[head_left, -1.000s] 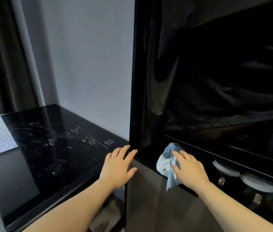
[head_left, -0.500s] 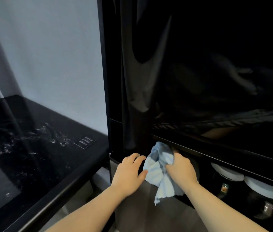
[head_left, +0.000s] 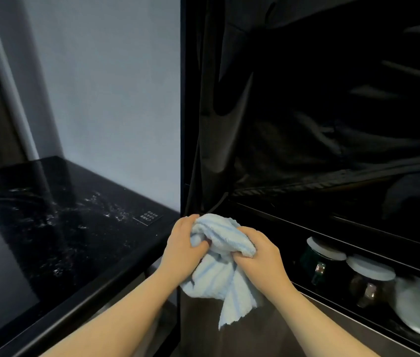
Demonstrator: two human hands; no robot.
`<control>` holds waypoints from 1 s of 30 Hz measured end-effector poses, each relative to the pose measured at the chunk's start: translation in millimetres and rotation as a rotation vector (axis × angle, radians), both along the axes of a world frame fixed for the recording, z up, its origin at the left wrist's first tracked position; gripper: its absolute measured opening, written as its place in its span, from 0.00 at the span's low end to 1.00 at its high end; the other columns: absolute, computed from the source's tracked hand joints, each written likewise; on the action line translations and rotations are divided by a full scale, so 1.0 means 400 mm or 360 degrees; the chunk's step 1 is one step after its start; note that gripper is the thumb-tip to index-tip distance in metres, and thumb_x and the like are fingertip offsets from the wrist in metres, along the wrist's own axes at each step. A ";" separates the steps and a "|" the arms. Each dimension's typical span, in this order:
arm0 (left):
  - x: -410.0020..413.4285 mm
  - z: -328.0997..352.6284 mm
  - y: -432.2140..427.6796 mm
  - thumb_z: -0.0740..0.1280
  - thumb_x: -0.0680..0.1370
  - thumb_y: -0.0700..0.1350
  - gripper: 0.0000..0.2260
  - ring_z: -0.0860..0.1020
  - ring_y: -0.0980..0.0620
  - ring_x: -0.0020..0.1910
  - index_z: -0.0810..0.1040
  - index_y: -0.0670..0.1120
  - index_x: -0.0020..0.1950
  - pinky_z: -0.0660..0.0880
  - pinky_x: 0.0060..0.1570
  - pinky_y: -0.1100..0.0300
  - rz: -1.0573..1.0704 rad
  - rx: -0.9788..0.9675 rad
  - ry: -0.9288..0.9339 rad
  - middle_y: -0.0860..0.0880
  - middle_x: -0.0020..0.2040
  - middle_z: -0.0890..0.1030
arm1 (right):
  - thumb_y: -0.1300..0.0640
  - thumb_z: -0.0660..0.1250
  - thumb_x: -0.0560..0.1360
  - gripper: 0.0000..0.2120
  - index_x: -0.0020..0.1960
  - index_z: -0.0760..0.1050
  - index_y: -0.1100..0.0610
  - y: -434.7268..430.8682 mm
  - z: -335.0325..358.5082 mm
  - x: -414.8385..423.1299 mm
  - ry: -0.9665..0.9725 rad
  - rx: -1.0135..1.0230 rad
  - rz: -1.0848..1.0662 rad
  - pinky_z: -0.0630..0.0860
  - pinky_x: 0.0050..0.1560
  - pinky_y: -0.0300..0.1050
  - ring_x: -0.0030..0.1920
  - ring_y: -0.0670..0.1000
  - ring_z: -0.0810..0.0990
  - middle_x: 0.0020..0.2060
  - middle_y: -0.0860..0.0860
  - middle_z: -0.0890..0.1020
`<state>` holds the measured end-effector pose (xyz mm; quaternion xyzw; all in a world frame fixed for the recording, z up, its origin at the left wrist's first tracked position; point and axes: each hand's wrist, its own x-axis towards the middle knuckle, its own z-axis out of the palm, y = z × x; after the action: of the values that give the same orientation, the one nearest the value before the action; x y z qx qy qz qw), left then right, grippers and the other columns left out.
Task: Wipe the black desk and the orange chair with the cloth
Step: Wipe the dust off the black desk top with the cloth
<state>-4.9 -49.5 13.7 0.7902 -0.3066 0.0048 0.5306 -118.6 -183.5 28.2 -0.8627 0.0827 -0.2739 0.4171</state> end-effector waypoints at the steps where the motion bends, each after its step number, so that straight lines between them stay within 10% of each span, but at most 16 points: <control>1: -0.015 0.014 0.027 0.63 0.72 0.40 0.04 0.73 0.51 0.43 0.74 0.45 0.46 0.71 0.43 0.57 0.0037 0.0010 -0.0027 0.49 0.44 0.74 | 0.64 0.67 0.70 0.23 0.49 0.72 0.34 0.019 0.008 -0.018 -0.0004 0.0023 0.0028 0.69 0.46 0.25 0.50 0.35 0.74 0.48 0.39 0.78; 10: -0.104 0.090 0.305 0.66 0.70 0.42 0.08 0.76 0.55 0.40 0.72 0.54 0.44 0.72 0.41 0.60 0.0348 0.0008 0.0302 0.52 0.41 0.78 | 0.48 0.73 0.66 0.29 0.64 0.66 0.42 0.169 0.058 -0.058 0.0468 -0.0097 0.0198 0.69 0.63 0.53 0.60 0.49 0.72 0.57 0.45 0.74; 14: -0.115 0.132 0.416 0.72 0.66 0.43 0.12 0.80 0.56 0.40 0.77 0.54 0.47 0.77 0.40 0.62 0.0233 0.0165 0.0370 0.53 0.41 0.82 | 0.57 0.68 0.69 0.10 0.48 0.74 0.46 0.229 0.073 -0.022 0.0371 -0.0112 0.0272 0.74 0.53 0.48 0.51 0.49 0.77 0.46 0.44 0.79; 19: -0.102 0.177 0.561 0.74 0.71 0.49 0.10 0.82 0.54 0.39 0.80 0.45 0.48 0.78 0.39 0.61 0.0121 0.0451 0.0663 0.49 0.41 0.84 | 0.61 0.68 0.71 0.12 0.42 0.71 0.44 0.324 0.087 0.054 0.0234 0.0002 0.0309 0.74 0.46 0.45 0.46 0.49 0.78 0.40 0.43 0.79; 25: -0.038 0.193 0.679 0.64 0.79 0.49 0.12 0.83 0.45 0.47 0.79 0.43 0.55 0.79 0.47 0.53 0.0303 -0.0505 0.1290 0.41 0.49 0.84 | 0.48 0.69 0.70 0.23 0.63 0.68 0.43 0.503 0.089 0.181 0.0339 -0.0328 0.0262 0.65 0.63 0.50 0.64 0.52 0.67 0.60 0.46 0.71; 30: 0.077 0.267 0.770 0.65 0.78 0.52 0.18 0.82 0.42 0.45 0.78 0.37 0.53 0.77 0.43 0.50 0.0622 -0.1055 0.1579 0.38 0.46 0.83 | 0.43 0.67 0.72 0.12 0.38 0.72 0.50 0.679 0.148 0.260 0.0054 0.0472 0.0669 0.75 0.43 0.44 0.39 0.48 0.76 0.34 0.44 0.77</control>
<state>26.0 258.5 120.3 0.5332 0.1441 -0.1708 0.8159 -14.6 88.1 87.6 -0.7947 -0.0523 -0.1516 0.5855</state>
